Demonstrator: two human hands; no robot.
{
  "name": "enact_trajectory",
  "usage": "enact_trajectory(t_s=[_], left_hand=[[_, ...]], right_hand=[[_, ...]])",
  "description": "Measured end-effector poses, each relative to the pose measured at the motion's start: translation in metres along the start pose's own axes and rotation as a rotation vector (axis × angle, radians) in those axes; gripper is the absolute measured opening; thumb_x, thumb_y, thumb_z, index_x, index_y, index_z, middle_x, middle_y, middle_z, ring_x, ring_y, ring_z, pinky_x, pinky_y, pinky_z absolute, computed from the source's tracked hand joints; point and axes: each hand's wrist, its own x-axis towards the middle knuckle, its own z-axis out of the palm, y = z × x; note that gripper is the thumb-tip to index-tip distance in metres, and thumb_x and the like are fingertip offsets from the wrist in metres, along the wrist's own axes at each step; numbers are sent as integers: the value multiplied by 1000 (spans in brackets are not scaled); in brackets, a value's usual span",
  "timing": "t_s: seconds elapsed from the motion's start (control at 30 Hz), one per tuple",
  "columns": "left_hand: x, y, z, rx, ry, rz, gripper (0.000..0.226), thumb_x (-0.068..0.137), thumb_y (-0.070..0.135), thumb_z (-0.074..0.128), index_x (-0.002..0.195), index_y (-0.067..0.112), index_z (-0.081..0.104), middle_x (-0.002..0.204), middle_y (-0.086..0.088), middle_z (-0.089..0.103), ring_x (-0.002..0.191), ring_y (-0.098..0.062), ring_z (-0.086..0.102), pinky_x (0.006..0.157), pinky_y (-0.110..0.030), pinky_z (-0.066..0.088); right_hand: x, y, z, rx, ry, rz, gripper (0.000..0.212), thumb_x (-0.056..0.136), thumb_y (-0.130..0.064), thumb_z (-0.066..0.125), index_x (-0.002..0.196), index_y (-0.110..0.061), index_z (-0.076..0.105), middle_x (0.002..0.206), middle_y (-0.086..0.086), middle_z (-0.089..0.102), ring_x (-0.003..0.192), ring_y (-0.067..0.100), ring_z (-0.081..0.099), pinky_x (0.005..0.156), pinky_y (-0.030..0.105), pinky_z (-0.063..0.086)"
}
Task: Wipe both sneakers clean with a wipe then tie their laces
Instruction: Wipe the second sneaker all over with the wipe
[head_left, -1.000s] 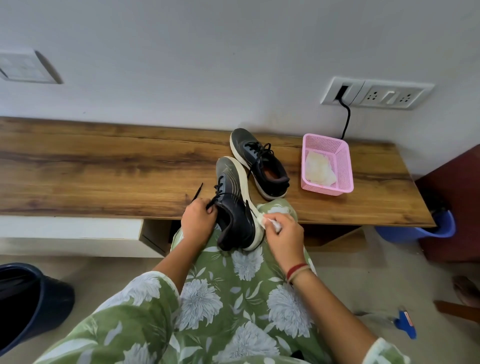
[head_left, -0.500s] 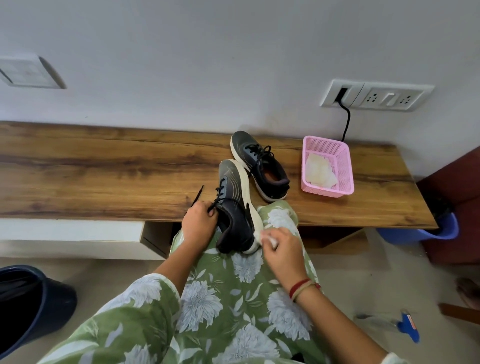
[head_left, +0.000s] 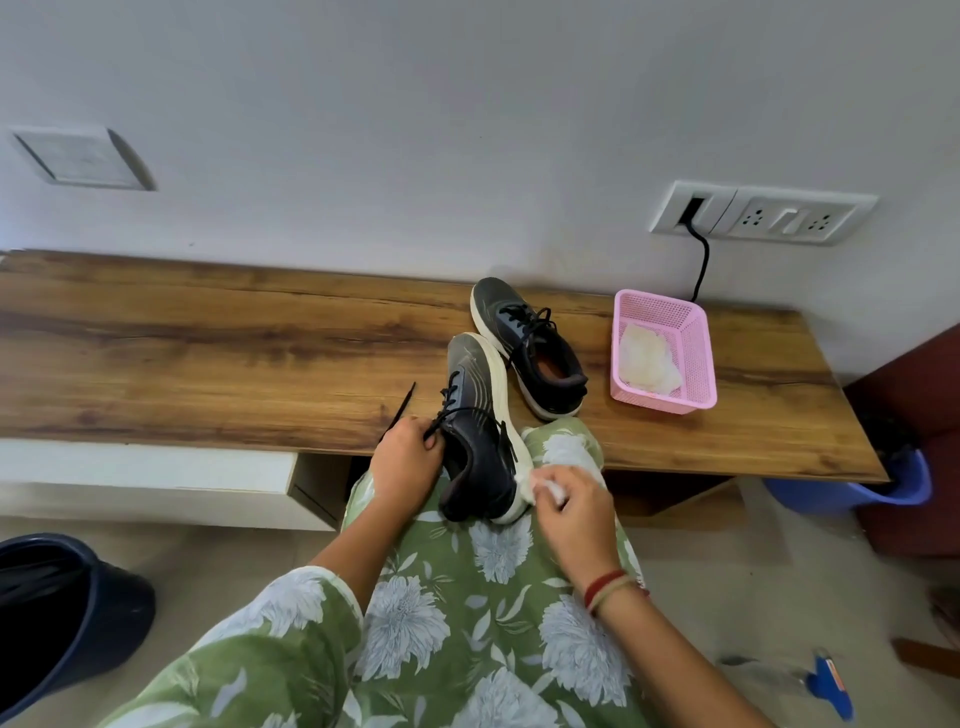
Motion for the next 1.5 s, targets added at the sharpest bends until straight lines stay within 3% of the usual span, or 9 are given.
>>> enact_trajectory(t_s=[0.13, 0.4, 0.57, 0.7, 0.83, 1.07, 1.17, 1.3, 1.5], left_hand=[[-2, 0, -1, 17, -7, 7, 42, 87, 10, 51, 54, 24, 28, 66, -2, 42, 62, -24, 43, 52, -31, 27], [-2, 1, 0, 3, -7, -8, 37, 85, 12, 54, 57, 24, 34, 62, 2, 44, 65, -28, 51, 51, -31, 30], [-22, -4, -6, -311, 135, -100, 24, 89, 28, 62, 106, 17, 48, 104, 4, 57, 93, -13, 57, 78, -30, 46], [-46, -19, -26, -184, 85, 265, 58, 90, 68, 26, 107, 21, 55, 107, 8, 52, 99, -7, 46, 85, -23, 36], [-49, -33, -35, 338, -209, 705, 78, 76, 87, 30, 112, 25, 60, 114, 12, 57, 109, -5, 48, 98, -22, 23], [-19, -7, -27, 266, -230, 744, 35, 78, 32, 49, 105, 26, 69, 113, 11, 68, 120, -6, 52, 109, -27, 17], [-12, 24, -38, 16, -230, 627, 23, 87, 28, 44, 88, 25, 67, 94, 14, 70, 97, 1, 57, 111, -32, 24], [-2, 84, -59, -515, -74, 304, 14, 97, 24, 53, 86, 29, 61, 80, 10, 68, 77, -8, 65, 72, -27, 55], [21, 120, -70, -830, 78, 23, 21, 97, 32, 52, 100, 16, 64, 96, 0, 71, 93, -13, 67, 85, -40, 56]], right_hand=[[27, -13, 10, -21, 8, 44, 16, 88, -14, 56, 99, -14, 69, 95, 2, 63, 86, 15, 57, 73, 23, 44], [-26, 4, 6, -269, -182, -150, 21, 95, -25, 47, 109, -22, 63, 94, -13, 48, 88, 3, 45, 78, 16, 39], [-31, 6, 7, -155, -154, -229, 14, 90, -19, 56, 98, -23, 66, 87, -17, 53, 79, -1, 50, 70, 9, 41], [-23, 7, 2, 89, -21, -114, 12, 89, -17, 60, 96, -24, 67, 87, -16, 58, 70, 4, 56, 60, 17, 49], [-20, 8, -1, 209, 54, -65, 12, 86, -14, 65, 90, -25, 69, 83, -14, 63, 77, 5, 58, 56, 9, 42], [-12, 3, -6, 502, 89, 154, 23, 83, -9, 67, 78, -31, 70, 81, -7, 69, 75, 5, 62, 67, 20, 50], [0, -13, -29, 756, 173, 282, 21, 86, -7, 62, 81, -26, 71, 73, 1, 65, 61, 13, 56, 54, 25, 47], [27, -47, -62, 876, 248, 219, 12, 87, -9, 60, 88, -18, 68, 84, 0, 66, 61, 4, 57, 54, 17, 50], [80, -79, -74, 770, 211, 70, 15, 89, -9, 59, 90, -23, 66, 92, -3, 66, 78, 8, 63, 60, 19, 52]])
